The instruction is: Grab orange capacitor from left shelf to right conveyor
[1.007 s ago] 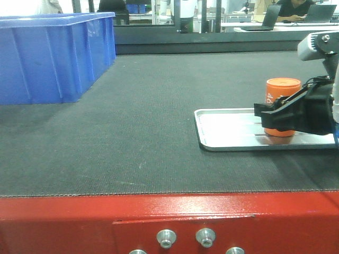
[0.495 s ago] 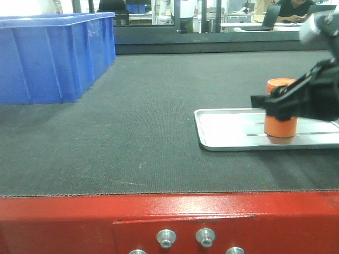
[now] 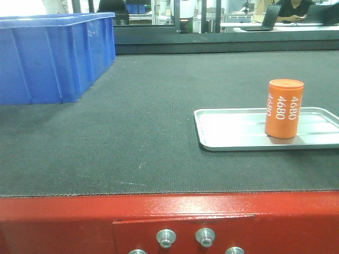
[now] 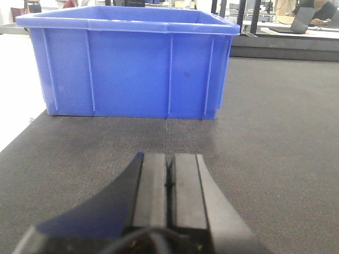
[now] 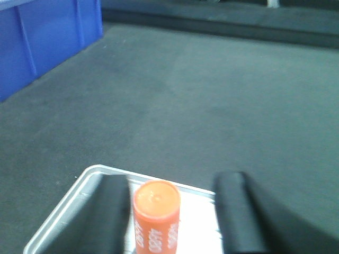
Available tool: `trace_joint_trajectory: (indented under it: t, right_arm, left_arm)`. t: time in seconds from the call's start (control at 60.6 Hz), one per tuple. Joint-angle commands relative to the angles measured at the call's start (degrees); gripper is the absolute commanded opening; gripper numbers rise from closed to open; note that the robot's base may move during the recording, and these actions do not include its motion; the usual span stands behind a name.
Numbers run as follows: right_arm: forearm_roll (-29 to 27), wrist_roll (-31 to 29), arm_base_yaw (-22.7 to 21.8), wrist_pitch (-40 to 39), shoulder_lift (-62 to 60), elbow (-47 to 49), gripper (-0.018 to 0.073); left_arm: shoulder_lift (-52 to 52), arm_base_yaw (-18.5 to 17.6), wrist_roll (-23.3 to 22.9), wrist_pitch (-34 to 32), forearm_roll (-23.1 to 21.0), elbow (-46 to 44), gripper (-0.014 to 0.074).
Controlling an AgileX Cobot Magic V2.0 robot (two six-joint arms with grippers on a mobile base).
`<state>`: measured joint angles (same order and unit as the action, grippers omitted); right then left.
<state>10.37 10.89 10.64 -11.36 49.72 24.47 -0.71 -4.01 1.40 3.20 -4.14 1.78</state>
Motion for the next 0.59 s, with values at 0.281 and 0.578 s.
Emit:
trace_joint_trajectory:
  t: [0.281, 0.578]
  right_arm:
    - [0.3, 0.5, -0.5, 22.5, -27.1, 1.5, 0.0037]
    - [0.3, 0.5, -0.5, 23.5, -33.1, 1.5, 0.0037]
  left_arm:
    - [-0.6, 0.0, 0.0, -4.9, -0.1, -0.2, -0.0127]
    - [-0.6, 0.0, 0.0, -4.9, -0.1, -0.2, -0.0127]
